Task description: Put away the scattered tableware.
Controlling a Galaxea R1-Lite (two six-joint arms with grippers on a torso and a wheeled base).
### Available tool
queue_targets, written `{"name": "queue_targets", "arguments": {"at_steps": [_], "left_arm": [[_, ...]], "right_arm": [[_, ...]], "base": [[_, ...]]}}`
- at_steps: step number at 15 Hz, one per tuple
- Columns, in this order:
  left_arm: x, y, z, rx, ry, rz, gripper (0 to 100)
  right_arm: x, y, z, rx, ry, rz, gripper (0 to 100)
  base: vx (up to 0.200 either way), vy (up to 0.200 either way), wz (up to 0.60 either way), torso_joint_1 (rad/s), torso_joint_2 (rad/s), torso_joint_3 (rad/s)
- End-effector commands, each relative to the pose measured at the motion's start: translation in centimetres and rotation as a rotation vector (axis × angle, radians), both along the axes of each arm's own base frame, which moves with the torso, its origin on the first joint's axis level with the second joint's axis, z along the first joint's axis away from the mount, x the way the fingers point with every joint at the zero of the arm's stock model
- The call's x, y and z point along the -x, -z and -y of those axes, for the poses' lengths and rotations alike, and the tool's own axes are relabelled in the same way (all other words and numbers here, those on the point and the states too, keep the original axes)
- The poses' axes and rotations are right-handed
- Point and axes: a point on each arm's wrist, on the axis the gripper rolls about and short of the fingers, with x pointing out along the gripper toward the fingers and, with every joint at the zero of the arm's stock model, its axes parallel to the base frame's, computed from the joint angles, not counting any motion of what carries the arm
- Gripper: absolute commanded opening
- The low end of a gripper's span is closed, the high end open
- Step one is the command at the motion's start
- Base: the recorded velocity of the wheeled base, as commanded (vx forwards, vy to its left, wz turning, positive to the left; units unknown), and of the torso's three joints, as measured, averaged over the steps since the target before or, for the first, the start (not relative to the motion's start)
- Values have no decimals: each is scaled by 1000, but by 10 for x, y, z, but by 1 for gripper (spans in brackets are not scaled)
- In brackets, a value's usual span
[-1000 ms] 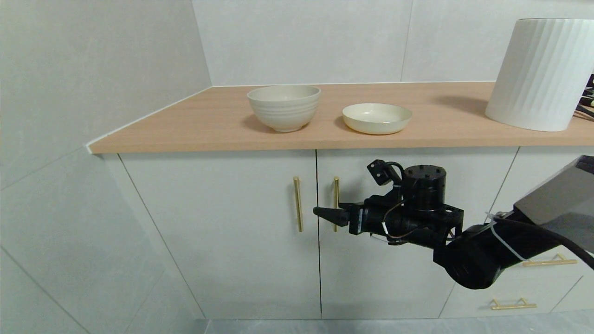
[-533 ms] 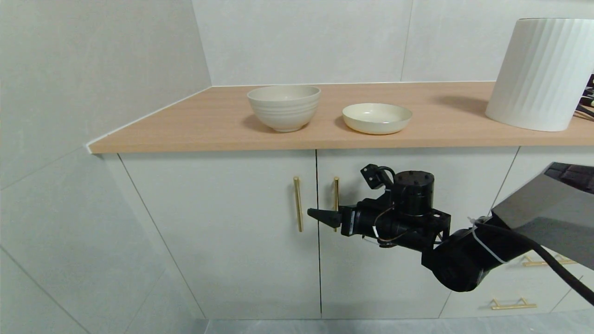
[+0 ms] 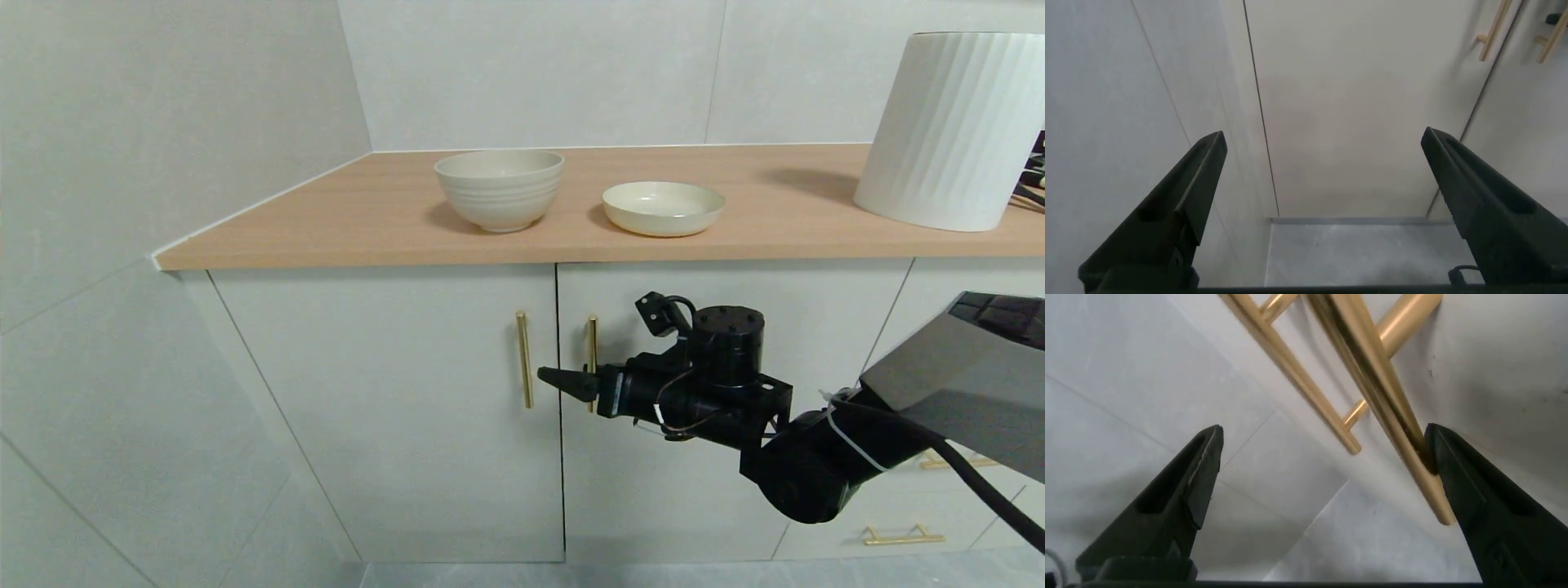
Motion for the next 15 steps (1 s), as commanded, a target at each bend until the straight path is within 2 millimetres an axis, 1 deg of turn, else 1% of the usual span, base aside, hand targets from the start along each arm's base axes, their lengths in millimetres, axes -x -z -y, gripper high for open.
{"name": "queue_targets", "arguments": {"at_steps": [1, 5, 9, 11, 13, 14, 15], "left_arm": [[0, 0, 0, 0, -1, -2, 100], [0, 0, 0, 7, -1, 0, 100], [0, -2, 0, 4, -1, 12, 100], [5, -17, 0, 27, 10, 74, 100], [8, -26, 2, 17, 77, 87, 100], [9, -36, 3, 9, 129, 62, 100], [7, -52, 4, 10, 174, 17, 100]], "right_arm": [[8, -7, 2, -18, -47, -15, 100], [22, -14, 10, -38, -126, -52, 100], [45, -17, 24, -42, -247, -74, 100], [55, -16, 30, -51, -289, -64, 100], [64, -12, 36, -57, -324, -61, 100], [70, -8, 39, -58, -338, -61, 100], [73, -6, 42, -64, -346, -55, 100]], "base": [[0, 0, 0, 0, 0, 0], [0, 0, 0, 0, 0, 0], [0, 0, 0, 0, 0, 0], [0, 0, 0, 0, 0, 0], [0, 0, 0, 0, 0, 0], [0, 0, 0, 0, 0, 0], [0, 0, 0, 0, 0, 0]]}}
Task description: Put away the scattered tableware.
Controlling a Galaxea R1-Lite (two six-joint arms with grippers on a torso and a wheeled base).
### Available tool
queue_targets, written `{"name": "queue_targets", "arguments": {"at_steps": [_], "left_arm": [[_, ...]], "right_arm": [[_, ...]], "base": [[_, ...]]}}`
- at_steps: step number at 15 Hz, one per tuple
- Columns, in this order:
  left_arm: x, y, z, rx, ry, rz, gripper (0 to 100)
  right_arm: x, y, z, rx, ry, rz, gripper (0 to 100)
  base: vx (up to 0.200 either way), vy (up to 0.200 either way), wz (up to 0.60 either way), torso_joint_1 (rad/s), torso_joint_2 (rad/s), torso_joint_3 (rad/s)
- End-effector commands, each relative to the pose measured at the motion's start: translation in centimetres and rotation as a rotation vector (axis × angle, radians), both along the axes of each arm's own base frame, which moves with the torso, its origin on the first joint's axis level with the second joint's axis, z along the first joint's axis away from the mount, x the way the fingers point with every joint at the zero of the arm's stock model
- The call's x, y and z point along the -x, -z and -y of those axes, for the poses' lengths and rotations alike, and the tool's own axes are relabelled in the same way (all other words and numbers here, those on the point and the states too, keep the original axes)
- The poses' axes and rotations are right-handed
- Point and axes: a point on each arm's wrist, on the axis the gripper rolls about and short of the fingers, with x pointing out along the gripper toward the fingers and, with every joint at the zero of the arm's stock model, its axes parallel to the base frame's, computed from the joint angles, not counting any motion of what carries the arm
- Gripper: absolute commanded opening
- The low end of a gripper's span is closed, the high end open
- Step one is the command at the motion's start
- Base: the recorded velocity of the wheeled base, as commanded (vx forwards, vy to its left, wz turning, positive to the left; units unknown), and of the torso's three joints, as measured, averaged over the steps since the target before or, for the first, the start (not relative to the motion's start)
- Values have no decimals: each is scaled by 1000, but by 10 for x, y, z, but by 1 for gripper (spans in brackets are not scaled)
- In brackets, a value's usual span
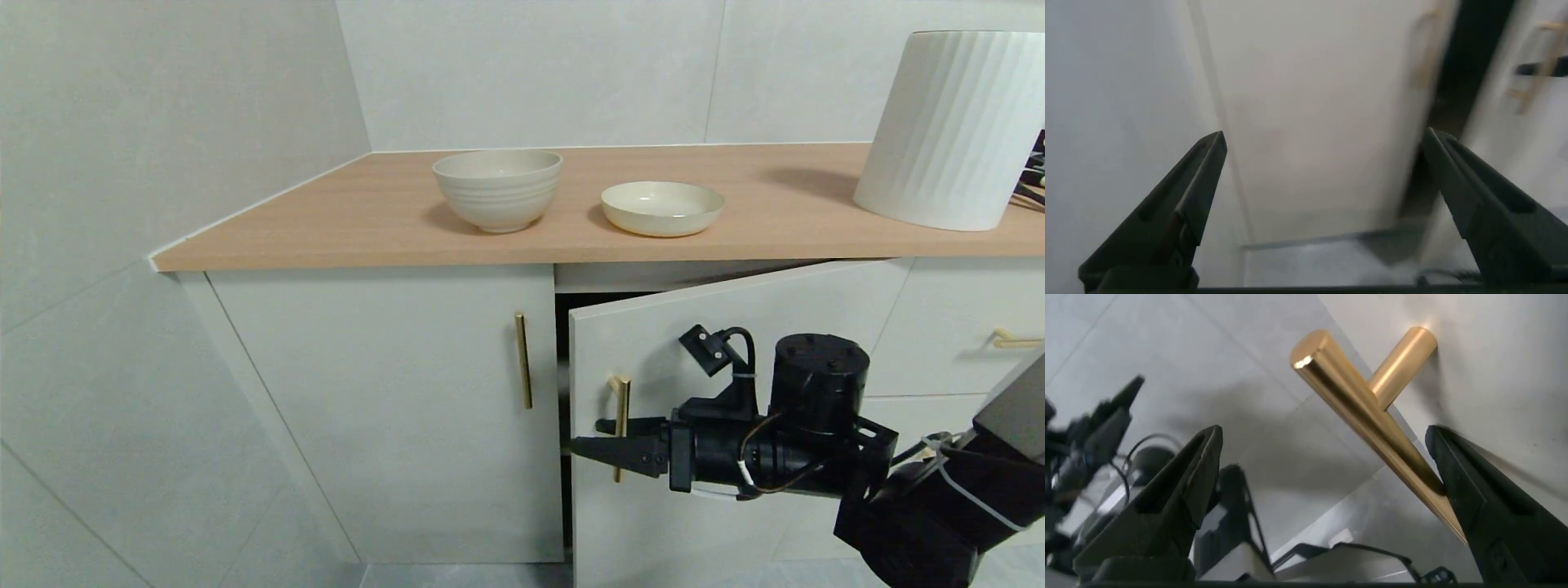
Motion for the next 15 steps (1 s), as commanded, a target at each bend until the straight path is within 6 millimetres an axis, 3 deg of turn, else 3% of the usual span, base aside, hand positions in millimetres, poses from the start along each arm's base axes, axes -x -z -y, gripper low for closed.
{"name": "queue_targets", "arguments": {"at_steps": [1, 5, 7, 9, 11, 13, 15], "left_arm": [[-9, -33, 1, -3, 63, -76, 100], [-62, -100, 3, -1, 157, -219, 100], [-106, -118, 6, -4, 259, -332, 100], [-142, -118, 14, -6, 338, -420, 100], [-198, -106, 31, -11, 409, -453, 100], [-232, -90, 53, 27, 473, -471, 100], [-243, -79, 71, 107, 522, -528, 100]], "right_arm": [[9, 2, 5, 1, -13, -4, 100], [12, 1, 4, 0, -22, -3, 100], [13, 1, 4, 0, -30, -6, 100], [14, 2, 5, 2, -33, -10, 100], [14, 2, 5, 2, -33, -8, 100], [14, 2, 6, 3, -33, -9, 100], [14, 3, 5, 4, -33, -11, 100]], "base": [[0, 0, 0, 0, 0, 0], [0, 0, 0, 0, 0, 0], [0, 0, 0, 0, 0, 0], [0, 0, 0, 0, 0, 0], [0, 0, 0, 0, 0, 0], [0, 0, 0, 0, 0, 0], [0, 0, 0, 0, 0, 0]]}}
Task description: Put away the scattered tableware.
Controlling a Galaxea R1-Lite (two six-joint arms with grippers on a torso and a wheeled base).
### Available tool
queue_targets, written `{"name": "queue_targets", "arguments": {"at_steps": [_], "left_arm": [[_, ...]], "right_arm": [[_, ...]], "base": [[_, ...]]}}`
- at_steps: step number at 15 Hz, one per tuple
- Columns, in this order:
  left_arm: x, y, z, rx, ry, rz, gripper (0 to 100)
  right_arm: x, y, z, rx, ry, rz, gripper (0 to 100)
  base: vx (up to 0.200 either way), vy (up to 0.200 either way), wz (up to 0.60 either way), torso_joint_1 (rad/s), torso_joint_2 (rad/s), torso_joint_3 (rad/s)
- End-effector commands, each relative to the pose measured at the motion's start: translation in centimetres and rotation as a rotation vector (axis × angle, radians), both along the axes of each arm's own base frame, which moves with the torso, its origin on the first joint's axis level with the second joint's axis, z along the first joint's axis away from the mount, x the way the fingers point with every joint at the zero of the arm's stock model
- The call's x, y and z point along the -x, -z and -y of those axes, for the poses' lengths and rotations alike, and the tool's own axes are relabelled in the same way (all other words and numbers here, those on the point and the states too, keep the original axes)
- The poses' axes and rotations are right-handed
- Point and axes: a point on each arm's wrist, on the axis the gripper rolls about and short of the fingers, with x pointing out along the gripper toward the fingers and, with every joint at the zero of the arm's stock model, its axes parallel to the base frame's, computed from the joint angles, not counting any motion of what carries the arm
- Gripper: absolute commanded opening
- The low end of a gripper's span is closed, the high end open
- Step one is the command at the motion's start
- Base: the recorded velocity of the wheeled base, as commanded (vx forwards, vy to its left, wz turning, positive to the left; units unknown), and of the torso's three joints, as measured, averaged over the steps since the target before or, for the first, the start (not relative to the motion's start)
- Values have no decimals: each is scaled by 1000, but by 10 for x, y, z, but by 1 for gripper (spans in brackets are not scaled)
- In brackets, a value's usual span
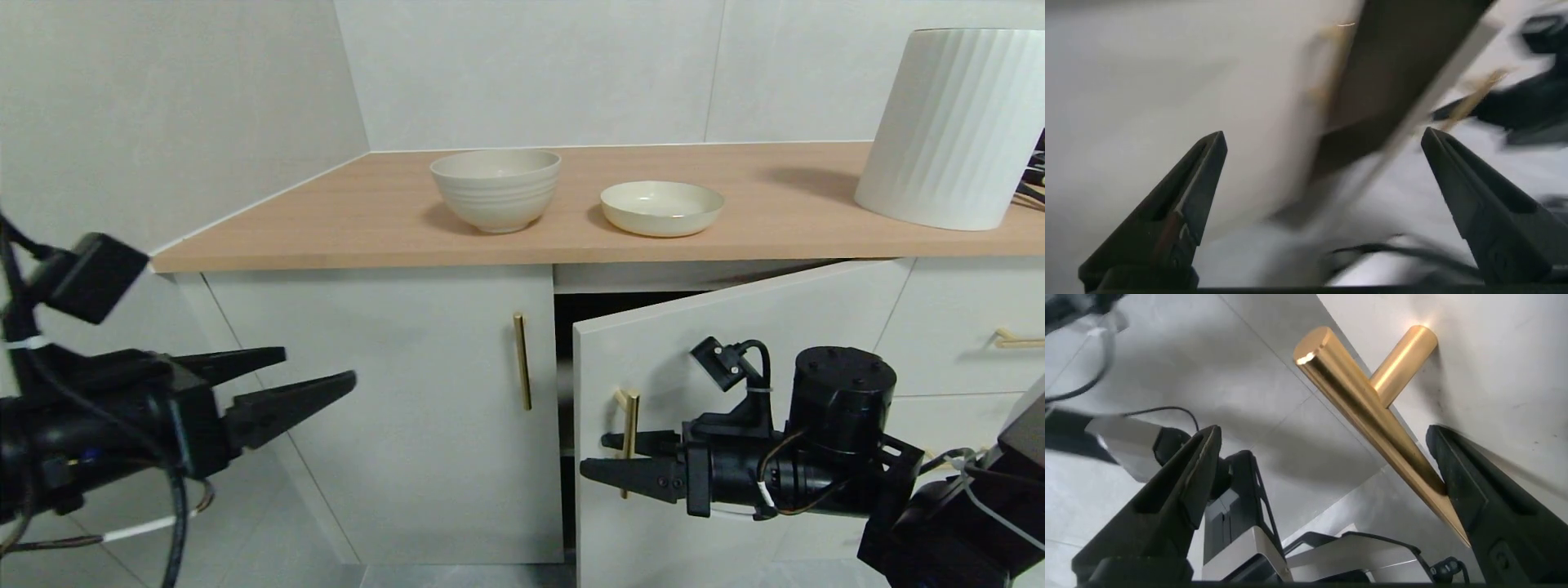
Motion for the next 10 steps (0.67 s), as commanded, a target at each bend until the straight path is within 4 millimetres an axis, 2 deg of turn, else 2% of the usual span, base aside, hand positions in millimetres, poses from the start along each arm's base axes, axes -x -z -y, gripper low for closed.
{"name": "queue_targets", "arguments": {"at_steps": [1, 3, 5, 9, 10], "left_arm": [[-37, 37, 35, 37, 92, -193, 100], [-34, 58, 50, 21, 150, -263, 100], [-42, 75, 60, 18, 170, -277, 100], [-53, 91, 86, 83, 202, -327, 100], [-56, 95, 91, 90, 210, -320, 0]], "right_arm": [[0, 0, 0, 1, 0, -2, 100], [0, 1, 0, 4, -1, -2, 100], [0, 2, -2, 5, -5, -5, 100], [3, 5, -5, 10, -18, -8, 100], [3, 5, -5, 10, -18, -8, 100]], "base": [[0, 0, 0, 0, 0, 0], [0, 0, 0, 0, 0, 0], [0, 0, 0, 0, 0, 0], [0, 0, 0, 0, 0, 0], [0, 0, 0, 0, 0, 0]]}}
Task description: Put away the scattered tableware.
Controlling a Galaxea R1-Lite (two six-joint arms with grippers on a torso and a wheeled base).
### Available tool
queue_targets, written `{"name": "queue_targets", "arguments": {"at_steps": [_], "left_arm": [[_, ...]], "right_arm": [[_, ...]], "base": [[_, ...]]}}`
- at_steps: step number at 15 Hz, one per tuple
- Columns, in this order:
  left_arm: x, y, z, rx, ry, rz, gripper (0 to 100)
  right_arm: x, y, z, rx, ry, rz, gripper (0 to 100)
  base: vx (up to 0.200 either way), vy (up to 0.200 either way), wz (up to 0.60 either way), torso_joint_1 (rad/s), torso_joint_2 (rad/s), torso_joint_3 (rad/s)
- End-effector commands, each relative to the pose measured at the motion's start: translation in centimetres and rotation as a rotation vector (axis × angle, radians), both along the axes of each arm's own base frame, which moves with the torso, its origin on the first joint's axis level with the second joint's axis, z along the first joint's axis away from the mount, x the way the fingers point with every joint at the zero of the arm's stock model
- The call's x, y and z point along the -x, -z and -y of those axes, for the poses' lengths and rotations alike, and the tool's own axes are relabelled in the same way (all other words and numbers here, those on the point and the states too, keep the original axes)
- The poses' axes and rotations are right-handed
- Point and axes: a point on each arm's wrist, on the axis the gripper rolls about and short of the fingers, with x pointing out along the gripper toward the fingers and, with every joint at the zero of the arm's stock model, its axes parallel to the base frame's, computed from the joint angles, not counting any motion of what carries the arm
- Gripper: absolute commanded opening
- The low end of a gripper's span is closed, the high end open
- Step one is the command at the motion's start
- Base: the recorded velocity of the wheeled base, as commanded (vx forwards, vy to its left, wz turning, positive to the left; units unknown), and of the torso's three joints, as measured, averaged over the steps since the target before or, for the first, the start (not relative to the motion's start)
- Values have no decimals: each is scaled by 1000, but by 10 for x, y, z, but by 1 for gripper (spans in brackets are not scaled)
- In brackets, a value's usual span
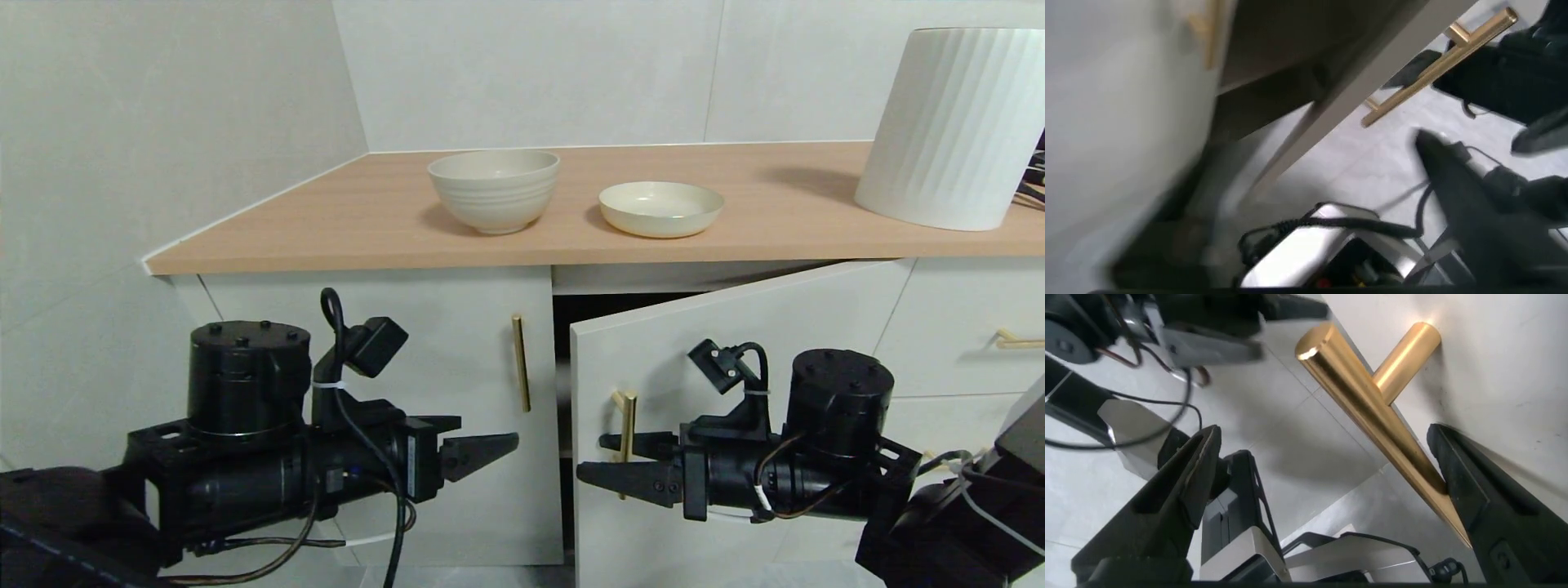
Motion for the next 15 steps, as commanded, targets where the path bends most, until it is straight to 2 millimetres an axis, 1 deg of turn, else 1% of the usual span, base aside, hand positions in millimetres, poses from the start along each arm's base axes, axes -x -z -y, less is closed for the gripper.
{"name": "queue_targets", "arguments": {"at_steps": [1, 3, 5, 6, 7, 10, 11, 13, 15], "left_arm": [[-8, 18, 13, -14, 21, -38, 0], [-14, 16, 16, 10, 20, 9, 0], [-32, 6, 28, 46, 29, 79, 0], [-37, 5, 32, 51, 33, 85, 0], [-44, 13, 36, 43, 36, 69, 0], [-51, 32, 41, 24, 42, 34, 0], [-53, 39, 50, 35, 62, 50, 0], [-58, 47, 60, 57, 73, 92, 0], [-63, 53, 64, 69, 76, 114, 0]], "right_arm": [[0, 2, -1, 4, -6, -7, 100], [0, 2, -1, 5, -6, -7, 100], [0, 3, -1, 6, -6, -8, 100], [0, 3, -1, 7, -6, -9, 100], [-1, 4, -1, 9, -6, -11, 100], [-1, 6, -2, 12, -5, -14, 100], [-2, 6, -2, 13, -5, -15, 100], [-2, 7, -2, 14, -3, -16, 100], [-2, 7, -3, 8, -5, -9, 100]], "base": [[0, 0, 0, 0, 0, 0], [0, 0, 0, 0, 0, 0], [0, 0, 0, 0, 0, 0], [0, 0, 0, 0, 0, 0], [0, 0, 0, 0, 0, 0], [0, 0, 0, 0, 0, 0], [0, 0, 0, 0, 0, 0], [0, 0, 0, 0, 0, 0], [0, 0, 0, 0, 0, 0]]}}
